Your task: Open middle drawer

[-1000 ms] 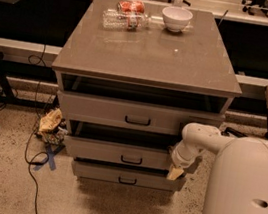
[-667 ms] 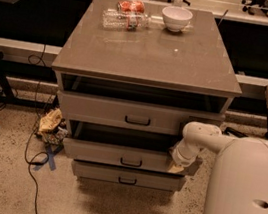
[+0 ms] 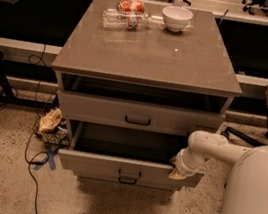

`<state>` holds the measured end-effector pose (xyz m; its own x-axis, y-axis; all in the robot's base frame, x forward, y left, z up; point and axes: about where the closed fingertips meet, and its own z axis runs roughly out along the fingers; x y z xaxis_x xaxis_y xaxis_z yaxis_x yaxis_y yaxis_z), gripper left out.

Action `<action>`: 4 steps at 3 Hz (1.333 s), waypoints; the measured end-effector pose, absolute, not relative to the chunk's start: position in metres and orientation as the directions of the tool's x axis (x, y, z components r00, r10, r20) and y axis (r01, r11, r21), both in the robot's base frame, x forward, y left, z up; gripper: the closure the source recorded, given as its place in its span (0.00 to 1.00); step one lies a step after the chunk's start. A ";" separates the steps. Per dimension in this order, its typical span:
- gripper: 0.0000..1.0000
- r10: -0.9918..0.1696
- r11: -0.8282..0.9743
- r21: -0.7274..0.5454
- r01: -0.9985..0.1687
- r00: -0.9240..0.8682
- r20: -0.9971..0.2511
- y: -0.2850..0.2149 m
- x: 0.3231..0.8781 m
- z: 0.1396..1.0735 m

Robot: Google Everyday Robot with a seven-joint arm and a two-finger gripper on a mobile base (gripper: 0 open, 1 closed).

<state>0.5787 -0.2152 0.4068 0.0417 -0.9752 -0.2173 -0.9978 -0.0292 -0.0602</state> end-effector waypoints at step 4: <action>0.36 -0.975 -0.033 -0.049 -0.998 0.043 -0.219 -0.213 0.575 0.401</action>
Offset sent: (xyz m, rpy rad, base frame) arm 0.0000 0.0003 -0.0001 0.0000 0.0000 0.0000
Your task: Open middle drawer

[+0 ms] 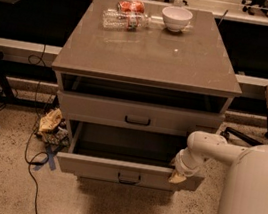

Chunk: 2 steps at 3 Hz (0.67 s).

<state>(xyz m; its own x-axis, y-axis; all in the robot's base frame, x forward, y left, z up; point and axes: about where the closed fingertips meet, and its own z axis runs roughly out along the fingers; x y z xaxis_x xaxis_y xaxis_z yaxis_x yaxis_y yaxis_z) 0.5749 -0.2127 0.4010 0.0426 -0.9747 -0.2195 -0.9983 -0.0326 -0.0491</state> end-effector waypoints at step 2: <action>0.00 -0.981 -0.028 -0.040 -0.999 0.035 -0.191 -0.210 0.569 0.398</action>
Offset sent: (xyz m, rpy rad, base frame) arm -0.0093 0.0011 -0.0041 -0.0462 0.0178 -0.0187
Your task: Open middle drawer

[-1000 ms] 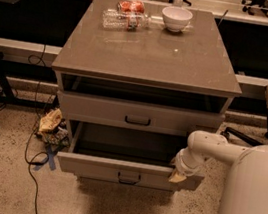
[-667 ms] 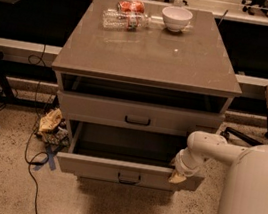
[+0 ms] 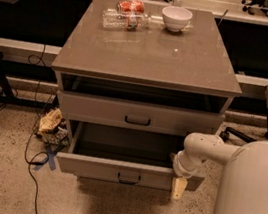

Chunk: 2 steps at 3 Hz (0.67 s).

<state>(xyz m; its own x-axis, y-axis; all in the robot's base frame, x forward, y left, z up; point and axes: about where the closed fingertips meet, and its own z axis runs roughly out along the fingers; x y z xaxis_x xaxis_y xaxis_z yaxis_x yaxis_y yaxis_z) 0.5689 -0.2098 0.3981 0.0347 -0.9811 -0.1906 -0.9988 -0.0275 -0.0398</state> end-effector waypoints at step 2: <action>0.00 -0.985 -0.001 -0.027 -1.000 0.006 -0.174 -0.207 0.541 0.402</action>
Offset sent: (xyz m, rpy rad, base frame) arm -0.0455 -0.0042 0.0125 0.0051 0.0112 -0.0512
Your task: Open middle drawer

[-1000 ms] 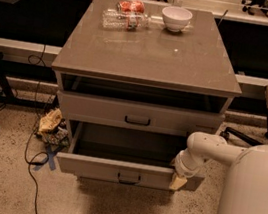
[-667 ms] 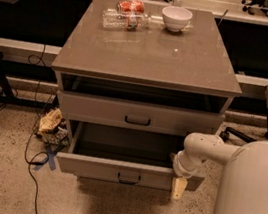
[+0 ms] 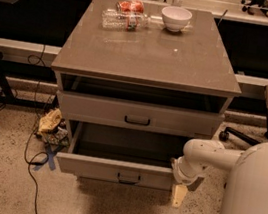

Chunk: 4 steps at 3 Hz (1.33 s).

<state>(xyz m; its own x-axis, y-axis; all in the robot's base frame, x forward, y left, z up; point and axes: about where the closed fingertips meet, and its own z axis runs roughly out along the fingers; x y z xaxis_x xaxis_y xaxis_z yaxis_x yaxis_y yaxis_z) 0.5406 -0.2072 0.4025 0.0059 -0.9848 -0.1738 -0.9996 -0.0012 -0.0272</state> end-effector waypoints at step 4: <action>0.95 -0.972 0.042 -0.026 -0.999 -0.035 -0.232 -0.221 0.495 0.411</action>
Offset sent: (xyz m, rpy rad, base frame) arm -0.0287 -0.0188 -0.0014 0.0641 0.0358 -0.0534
